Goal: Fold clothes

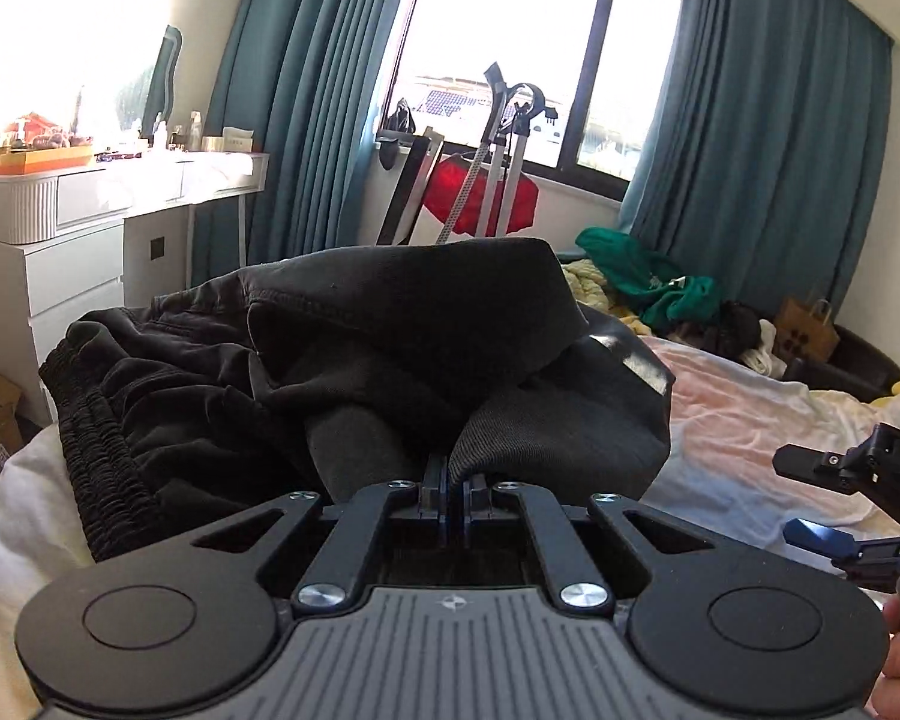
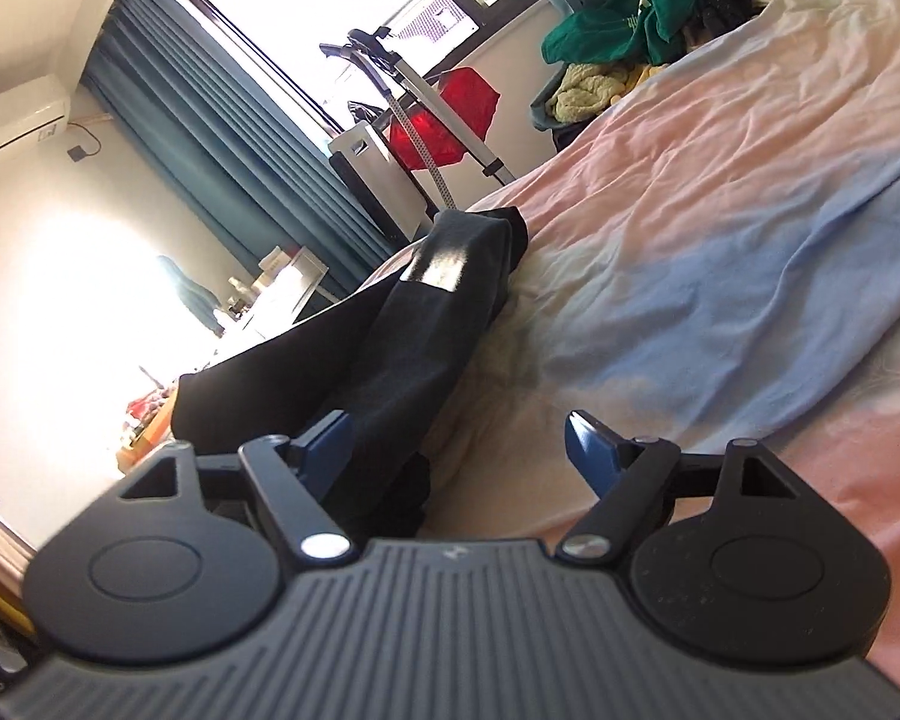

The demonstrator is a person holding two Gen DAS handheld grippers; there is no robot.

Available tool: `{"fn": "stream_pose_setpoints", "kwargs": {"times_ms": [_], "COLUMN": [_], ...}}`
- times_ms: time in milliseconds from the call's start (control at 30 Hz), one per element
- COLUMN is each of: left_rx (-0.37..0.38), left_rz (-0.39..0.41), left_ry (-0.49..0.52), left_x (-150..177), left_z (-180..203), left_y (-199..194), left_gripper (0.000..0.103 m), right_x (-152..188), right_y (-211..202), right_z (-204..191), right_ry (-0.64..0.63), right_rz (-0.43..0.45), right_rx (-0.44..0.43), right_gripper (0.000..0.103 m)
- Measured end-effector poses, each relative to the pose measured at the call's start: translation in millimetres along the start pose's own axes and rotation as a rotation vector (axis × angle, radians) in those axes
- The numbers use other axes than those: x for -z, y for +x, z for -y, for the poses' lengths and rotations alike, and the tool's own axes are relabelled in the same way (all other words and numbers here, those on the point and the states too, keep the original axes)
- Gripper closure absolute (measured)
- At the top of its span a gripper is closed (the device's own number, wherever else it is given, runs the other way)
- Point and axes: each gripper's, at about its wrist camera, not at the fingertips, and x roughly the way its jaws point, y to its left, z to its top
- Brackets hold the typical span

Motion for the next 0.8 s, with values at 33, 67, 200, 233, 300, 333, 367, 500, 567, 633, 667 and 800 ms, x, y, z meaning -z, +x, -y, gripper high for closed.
{"fn": "stream_pose_setpoints", "kwargs": {"times_ms": [33, 67, 200, 233, 300, 333, 367, 500, 567, 633, 667, 800], "left_rx": [0.007, 0.013, 0.031, 0.031, 0.033, 0.036, 0.042, 0.067, 0.082, 0.098, 0.111, 0.141], "left_rz": [0.003, 0.008, 0.034, 0.039, 0.038, 0.035, 0.031, 0.056, 0.084, 0.111, 0.116, 0.129], "left_ry": [-0.012, -0.016, -0.024, -0.025, -0.062, -0.088, -0.116, -0.158, -0.148, -0.139, -0.141, -0.135], "left_x": [1.1, 1.5, 2.9, 2.5, -2.1, -3.8, -5.2, -3.6, -1.1, 1.2, 1.5, 2.3], "left_z": [-3.6, -6.5, -16.9, -19.1, -25.8, -30.5, -36.9, -52.4, -53.8, -55.5, -57.4, -63.3], "left_y": [0.0, 0.8, 7.0, 11.1, 22.8, 28.2, 33.1, 47.2, 53.1, 59.0, 62.4, 73.0], "left_gripper": [0.098, 0.098, 0.098, 0.098, 0.098, 0.098, 0.098, 0.098, 0.098, 0.098, 0.098, 0.098], "right_x": [-5.2, -11.8, -49.3, -60.0, -83.5, -91.4, -99.1, -123.9, -130.1, -132.8, -134.1, -124.9], "right_y": [6.8, 15.9, 66.6, 81.5, 118.3, 133.8, 149.1, 214.1, 249.0, 278.3, 292.9, 314.4], "right_z": [-1.8, -4.2, -4.7, -2.3, 10.4, 17.0, 23.7, 41.2, 39.8, 33.5, 30.3, -0.4], "right_ry": [0.002, -0.001, 0.037, 0.054, 0.117, 0.143, 0.169, 0.207, 0.210, 0.188, 0.178, -0.042], "right_rz": [-0.005, -0.009, -0.015, -0.019, -0.023, -0.022, -0.021, -0.024, -0.057, -0.088, -0.103, -0.133], "right_rx": [0.001, 0.003, 0.016, 0.025, 0.056, 0.075, 0.095, 0.109, 0.086, 0.077, 0.073, 0.207], "right_gripper": [0.023, 0.023, 0.022, 0.022, 0.022, 0.022, 0.022, 0.022, 0.022, 0.022, 0.022, 0.085]}}
